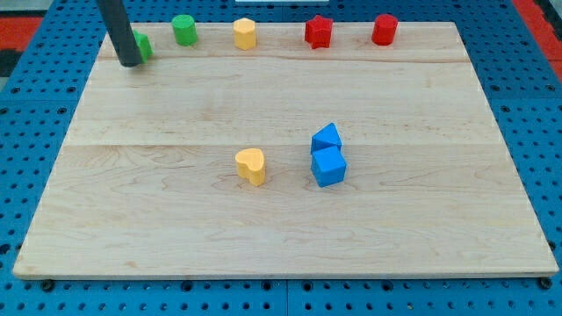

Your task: Place blue triangle below the red circle

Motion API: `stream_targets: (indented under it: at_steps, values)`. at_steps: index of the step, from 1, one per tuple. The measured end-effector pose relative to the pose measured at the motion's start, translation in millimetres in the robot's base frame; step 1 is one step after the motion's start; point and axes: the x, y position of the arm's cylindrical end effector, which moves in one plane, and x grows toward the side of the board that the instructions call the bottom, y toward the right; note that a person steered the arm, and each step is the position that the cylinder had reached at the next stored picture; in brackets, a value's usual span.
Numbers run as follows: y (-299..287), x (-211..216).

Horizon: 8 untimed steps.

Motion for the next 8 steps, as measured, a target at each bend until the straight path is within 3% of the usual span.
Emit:
stream_targets:
  at_steps: [2,4,7,8]
  values:
    - [2,-40]
    - [18,57]
    - [144,154]
    - [211,161]
